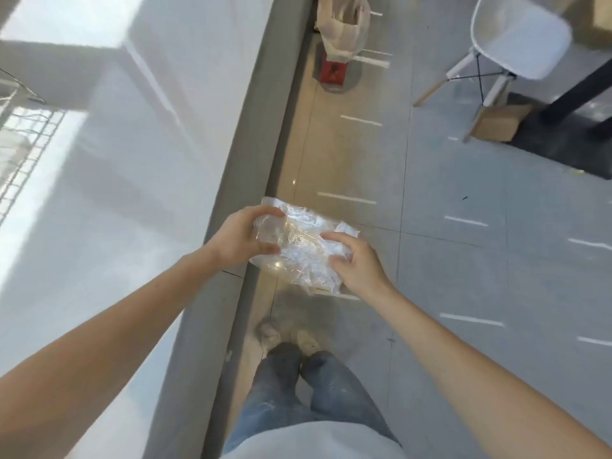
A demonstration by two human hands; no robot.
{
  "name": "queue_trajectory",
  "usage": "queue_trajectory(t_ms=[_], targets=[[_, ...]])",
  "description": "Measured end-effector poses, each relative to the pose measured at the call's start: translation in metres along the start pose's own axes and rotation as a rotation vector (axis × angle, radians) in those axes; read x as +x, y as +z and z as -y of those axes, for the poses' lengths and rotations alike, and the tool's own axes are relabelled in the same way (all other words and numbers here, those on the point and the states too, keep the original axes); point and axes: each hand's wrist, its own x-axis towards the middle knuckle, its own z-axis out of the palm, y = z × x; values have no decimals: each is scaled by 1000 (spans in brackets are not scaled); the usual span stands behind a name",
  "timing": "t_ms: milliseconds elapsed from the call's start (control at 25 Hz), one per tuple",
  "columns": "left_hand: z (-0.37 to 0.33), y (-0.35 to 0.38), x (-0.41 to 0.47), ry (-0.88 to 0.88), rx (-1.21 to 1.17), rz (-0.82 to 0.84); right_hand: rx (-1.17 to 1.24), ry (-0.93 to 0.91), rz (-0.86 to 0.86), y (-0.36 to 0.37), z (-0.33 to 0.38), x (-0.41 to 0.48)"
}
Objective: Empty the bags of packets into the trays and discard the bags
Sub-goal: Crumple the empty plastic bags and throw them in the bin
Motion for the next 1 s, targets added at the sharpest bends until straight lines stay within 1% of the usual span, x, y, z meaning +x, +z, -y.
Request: queue_trajectory(t_ms=[160, 280, 440, 520, 640, 840, 1000], targets=[[20, 45, 38, 11, 80, 103, 33, 125, -45, 17, -43, 7], [29, 81, 67, -7, 138, 173, 15, 176, -16, 15, -79, 19], [42, 129, 101, -109, 179, 201, -6, 243, 64, 8, -133, 52], [52, 155, 120, -167, 187, 181, -20, 259, 119, 7, -166, 75], [68, 203, 156, -250, 221, 168, -72, 277, 147, 7, -220, 110], [105, 270, 212, -335, 278, 246, -103, 350, 195, 22, -293, 153], [144, 306, 241, -371, 327, 286, -182, 365, 240, 41, -331, 185]])
